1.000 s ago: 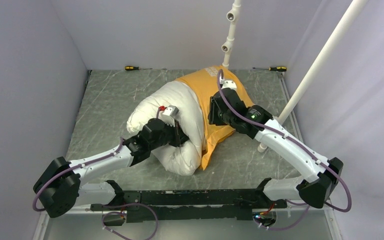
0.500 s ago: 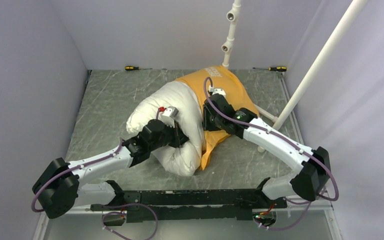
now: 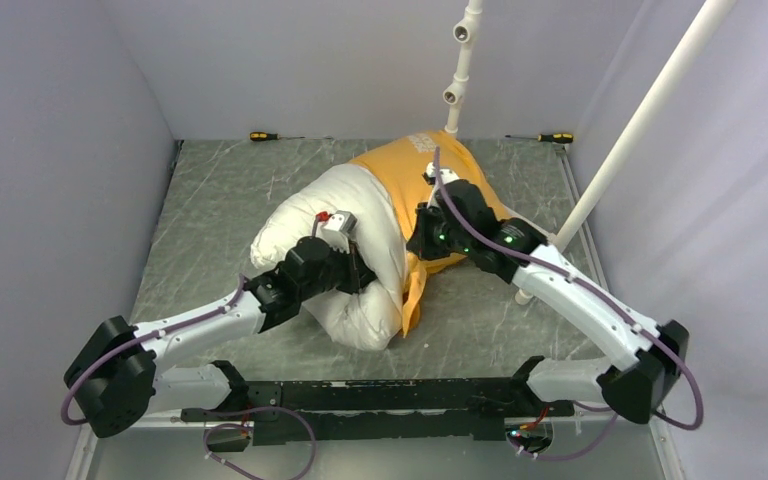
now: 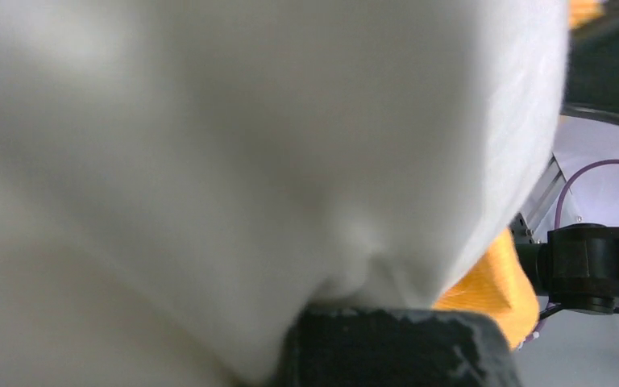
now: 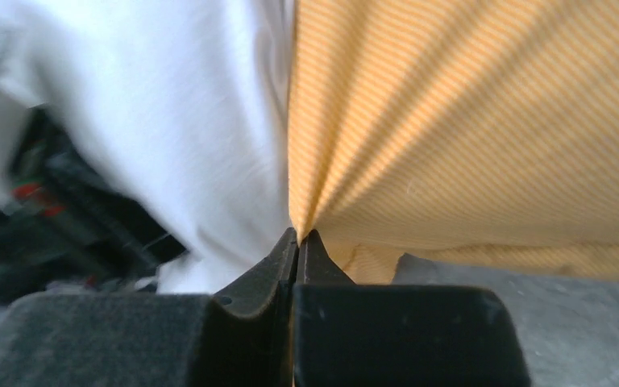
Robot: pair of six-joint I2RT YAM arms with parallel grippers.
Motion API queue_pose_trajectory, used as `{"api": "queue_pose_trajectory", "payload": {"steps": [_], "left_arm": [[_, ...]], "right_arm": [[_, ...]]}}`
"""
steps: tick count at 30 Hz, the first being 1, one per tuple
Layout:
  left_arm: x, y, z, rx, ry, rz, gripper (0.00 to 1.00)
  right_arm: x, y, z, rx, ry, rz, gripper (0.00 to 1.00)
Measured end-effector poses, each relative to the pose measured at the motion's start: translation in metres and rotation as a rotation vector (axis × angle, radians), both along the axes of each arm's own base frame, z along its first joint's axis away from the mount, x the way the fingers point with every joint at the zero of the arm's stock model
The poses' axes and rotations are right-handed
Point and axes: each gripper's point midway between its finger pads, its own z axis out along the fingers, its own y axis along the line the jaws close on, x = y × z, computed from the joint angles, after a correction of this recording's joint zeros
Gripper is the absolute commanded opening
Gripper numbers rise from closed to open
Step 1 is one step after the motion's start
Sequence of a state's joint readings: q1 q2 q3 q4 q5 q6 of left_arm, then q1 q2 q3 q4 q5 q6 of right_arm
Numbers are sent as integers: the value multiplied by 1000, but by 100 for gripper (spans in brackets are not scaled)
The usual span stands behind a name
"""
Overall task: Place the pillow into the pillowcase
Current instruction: Stuff the pillow into the pillowcase.
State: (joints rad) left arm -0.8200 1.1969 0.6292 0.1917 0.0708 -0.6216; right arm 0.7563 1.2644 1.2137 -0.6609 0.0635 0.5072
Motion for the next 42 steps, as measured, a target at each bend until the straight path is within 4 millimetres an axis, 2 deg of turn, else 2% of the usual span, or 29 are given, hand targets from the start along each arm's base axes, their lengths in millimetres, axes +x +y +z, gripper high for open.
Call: {"api": "queue_pose_trajectory", "payload": {"steps": [3, 9, 12, 15, 20, 21, 22, 23, 25, 27, 30, 33, 35, 37, 40, 42], "left_arm": [[1, 2, 6, 7, 0, 12, 0], [-4, 11, 7, 73, 31, 25, 0], [-6, 17, 5, 100, 44, 38, 0], [-7, 19, 2, 115, 56, 47, 0], [-10, 15, -7, 134, 73, 47, 0], [-10, 14, -9, 139, 74, 45, 0], [-11, 13, -10, 143, 75, 42, 0], [-12, 11, -12, 147, 76, 38, 0], [-14, 8, -11, 145, 70, 32, 0], [-14, 6, -8, 138, 60, 31, 0], [-14, 5, -4, 126, 49, 37, 0], [-18, 4, -4, 113, 42, 28, 0], [-21, 3, -4, 106, 37, 21, 0], [-22, 3, -4, 99, 36, 22, 0], [-23, 2, -4, 91, 37, 21, 0], [-24, 1, -4, 93, 35, 22, 0]], "right_arm": [[-12, 9, 25, 120, -32, 100, 0], [-32, 45, 40, 336, -15, 310, 0], [-42, 57, 45, 403, -11, 391, 0], [-49, 64, 44, 447, 1, 450, 0], [-51, 70, 21, 415, 51, 503, 0], [-51, 69, 15, 395, 65, 500, 7], [-50, 67, 9, 374, 81, 488, 28], [-49, 65, 5, 350, 92, 469, 45], [-50, 62, 5, 316, 109, 437, 65], [-52, 61, 16, 282, 88, 407, 74], [-50, 54, 47, 271, 19, 356, 75], [-39, 53, 97, 316, -96, 310, 71], [-26, 50, 135, 354, -182, 267, 61], [-9, 44, 159, 373, -236, 215, 57], [31, 42, 170, 355, -256, 124, 56], [58, 44, 155, 312, -236, 69, 57]]}}
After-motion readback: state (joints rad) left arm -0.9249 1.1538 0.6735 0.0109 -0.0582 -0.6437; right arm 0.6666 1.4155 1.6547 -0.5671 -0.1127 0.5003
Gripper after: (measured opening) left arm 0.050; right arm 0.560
